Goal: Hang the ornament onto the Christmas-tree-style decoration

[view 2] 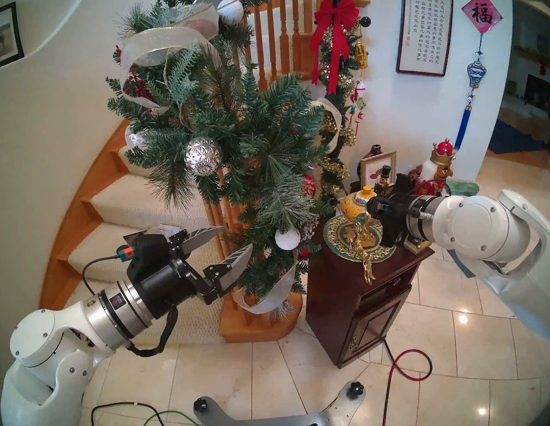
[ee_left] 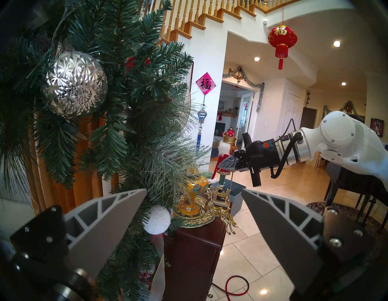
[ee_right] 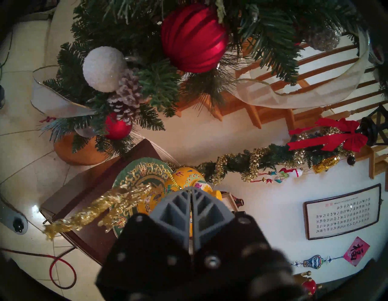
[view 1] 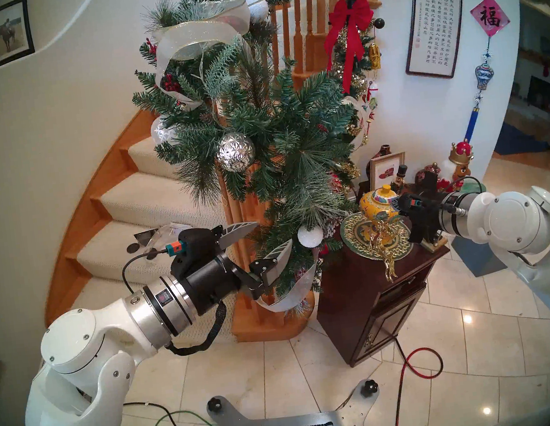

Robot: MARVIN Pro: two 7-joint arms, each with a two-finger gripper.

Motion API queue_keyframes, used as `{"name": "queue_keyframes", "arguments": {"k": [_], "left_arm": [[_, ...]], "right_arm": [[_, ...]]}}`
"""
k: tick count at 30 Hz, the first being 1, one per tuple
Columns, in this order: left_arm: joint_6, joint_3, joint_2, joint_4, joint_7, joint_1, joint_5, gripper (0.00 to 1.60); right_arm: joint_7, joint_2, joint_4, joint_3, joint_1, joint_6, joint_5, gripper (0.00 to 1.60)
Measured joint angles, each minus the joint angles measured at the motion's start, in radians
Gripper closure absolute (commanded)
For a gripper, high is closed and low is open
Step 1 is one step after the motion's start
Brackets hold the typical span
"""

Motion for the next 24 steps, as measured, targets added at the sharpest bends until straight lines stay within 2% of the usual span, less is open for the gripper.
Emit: {"name": "queue_keyframes", "arguments": {"k": [24], "left_arm": [[0.0, 0.0, 0.0, 0.0, 0.0, 0.0, 0.0, 0.0]], "right_arm": [[0.049, -0.009, -0.082, 0.125, -0.065, 0.022, 0.037, 1.6]]}}
